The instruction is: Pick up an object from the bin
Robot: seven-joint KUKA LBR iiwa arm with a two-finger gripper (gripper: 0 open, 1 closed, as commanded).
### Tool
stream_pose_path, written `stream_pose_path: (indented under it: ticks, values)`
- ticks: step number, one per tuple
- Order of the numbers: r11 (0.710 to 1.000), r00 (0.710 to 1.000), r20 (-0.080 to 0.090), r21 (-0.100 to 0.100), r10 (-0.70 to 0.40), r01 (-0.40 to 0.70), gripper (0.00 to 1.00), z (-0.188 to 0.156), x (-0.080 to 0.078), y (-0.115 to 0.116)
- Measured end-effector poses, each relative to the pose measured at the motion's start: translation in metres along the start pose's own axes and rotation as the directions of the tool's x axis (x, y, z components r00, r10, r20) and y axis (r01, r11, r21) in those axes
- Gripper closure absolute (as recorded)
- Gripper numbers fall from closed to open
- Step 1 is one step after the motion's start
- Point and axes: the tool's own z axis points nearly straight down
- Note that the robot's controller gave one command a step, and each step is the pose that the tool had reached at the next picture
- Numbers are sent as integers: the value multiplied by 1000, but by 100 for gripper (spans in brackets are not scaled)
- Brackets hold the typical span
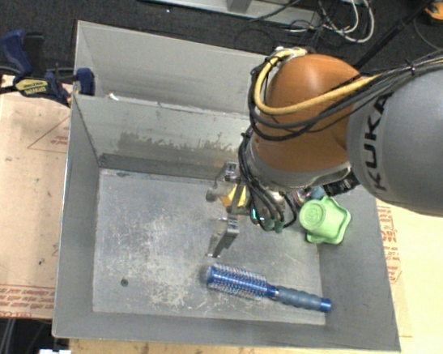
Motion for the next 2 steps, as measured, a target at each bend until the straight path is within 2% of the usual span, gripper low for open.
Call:
stream_pose_path:
  ticks: [1, 2]
  values:
    - [979, 979, 0, 1, -204, 204, 0, 107, 32, -9]
    - [983, 983, 4, 0, 182, -182, 0, 107, 55, -32]
